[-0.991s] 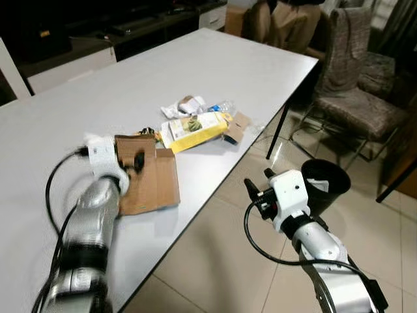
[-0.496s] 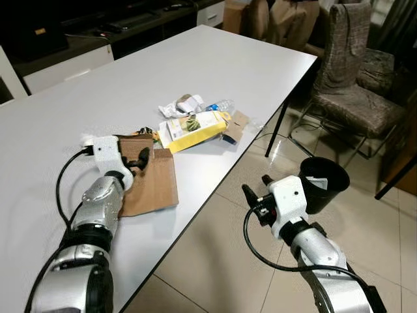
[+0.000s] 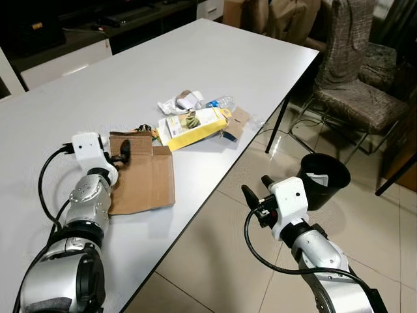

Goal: Picking trash to rubbish bin

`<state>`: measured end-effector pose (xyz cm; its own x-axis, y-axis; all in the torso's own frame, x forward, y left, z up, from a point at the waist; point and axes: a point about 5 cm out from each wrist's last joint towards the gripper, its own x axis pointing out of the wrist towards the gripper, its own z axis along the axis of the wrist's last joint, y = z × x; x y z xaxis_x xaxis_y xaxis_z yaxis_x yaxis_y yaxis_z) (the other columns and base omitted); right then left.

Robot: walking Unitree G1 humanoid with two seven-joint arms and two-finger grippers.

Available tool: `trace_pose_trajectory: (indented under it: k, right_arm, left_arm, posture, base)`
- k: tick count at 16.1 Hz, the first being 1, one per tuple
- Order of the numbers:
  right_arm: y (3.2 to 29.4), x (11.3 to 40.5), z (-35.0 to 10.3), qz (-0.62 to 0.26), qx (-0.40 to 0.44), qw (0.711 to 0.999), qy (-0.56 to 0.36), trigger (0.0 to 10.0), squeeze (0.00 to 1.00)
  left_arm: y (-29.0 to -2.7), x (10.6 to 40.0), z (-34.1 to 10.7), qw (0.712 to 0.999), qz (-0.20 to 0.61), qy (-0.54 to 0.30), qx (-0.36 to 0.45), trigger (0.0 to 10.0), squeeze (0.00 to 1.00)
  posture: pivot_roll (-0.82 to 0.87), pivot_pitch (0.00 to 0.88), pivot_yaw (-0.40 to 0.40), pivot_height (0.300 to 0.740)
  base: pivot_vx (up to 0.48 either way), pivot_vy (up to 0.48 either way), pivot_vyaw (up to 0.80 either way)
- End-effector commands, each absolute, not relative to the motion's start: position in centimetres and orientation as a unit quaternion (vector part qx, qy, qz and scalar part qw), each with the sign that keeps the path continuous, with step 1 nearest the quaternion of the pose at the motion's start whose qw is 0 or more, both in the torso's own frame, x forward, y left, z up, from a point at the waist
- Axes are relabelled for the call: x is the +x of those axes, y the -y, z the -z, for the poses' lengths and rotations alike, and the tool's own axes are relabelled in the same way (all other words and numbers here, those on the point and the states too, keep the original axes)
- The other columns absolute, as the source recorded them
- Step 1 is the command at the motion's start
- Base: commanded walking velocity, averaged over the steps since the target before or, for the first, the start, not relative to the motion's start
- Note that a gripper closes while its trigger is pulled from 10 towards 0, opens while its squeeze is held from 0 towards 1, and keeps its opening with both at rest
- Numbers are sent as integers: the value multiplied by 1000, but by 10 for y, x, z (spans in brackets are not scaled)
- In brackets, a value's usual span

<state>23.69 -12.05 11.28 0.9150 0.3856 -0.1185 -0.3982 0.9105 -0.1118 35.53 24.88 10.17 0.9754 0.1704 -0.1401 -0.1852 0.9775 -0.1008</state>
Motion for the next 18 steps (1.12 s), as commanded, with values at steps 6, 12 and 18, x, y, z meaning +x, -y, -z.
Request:
trace_pose_trajectory:
  k: [6,12,18]
  right_arm:
    - [110,212,-116,-313,-45,946,-72,10000,0]
    - [109,200,-119,-355,-29,931,-83,10000,0]
    - [111,202,-120,-358,-30,929,-85,10000,0]
  left_arm:
    - [-255,357,-103,989,-95,-82,-80,10000,1000]
    - [-247,358,-101,983,23,-92,-154,10000,0]
    - [-246,354,-101,980,99,-105,-137,4196,0]
  posture:
    - [-203,86,-5,740]
    - [-212,105,-3,740]
    - [-195,102,-2,740]
  base:
    - [0,0,0]
    - [0,0,0]
    - [0,0,0]
